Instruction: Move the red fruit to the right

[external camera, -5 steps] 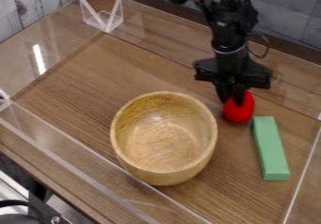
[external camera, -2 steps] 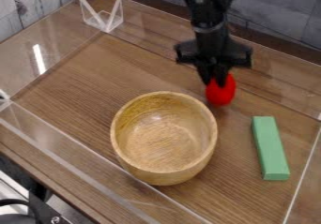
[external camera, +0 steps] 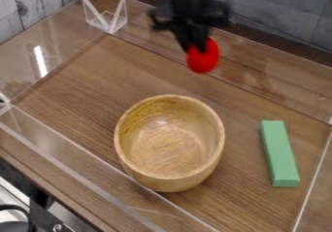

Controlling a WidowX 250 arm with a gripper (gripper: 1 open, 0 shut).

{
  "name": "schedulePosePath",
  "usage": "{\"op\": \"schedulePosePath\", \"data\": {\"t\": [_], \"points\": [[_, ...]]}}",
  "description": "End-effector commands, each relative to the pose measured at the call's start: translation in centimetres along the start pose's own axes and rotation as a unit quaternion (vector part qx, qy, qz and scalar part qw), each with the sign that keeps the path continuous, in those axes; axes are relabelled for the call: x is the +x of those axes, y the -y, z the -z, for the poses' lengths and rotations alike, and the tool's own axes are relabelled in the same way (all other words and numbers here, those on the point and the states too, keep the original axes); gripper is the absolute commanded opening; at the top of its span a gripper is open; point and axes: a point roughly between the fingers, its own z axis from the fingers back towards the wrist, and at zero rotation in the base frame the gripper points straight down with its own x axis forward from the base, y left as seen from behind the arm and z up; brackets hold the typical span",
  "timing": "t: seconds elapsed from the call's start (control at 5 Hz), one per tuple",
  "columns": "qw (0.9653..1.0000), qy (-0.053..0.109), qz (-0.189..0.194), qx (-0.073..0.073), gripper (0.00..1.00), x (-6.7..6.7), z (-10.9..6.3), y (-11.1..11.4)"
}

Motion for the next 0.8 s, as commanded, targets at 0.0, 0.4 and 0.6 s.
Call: {"op": "schedulePosePath", "data": {"t": [0.0, 0.4, 0.6], "points": [[0.9988, 0.032, 0.036, 0.000, 0.00, 1.5, -2.6, -3.2], [0.9983, 0.030, 0.046, 0.021, 0.00, 1.6, 2.0, -8.8], [0.9983, 0.025, 0.044, 0.030, 0.00, 1.3, 4.9, -10.0]]}}
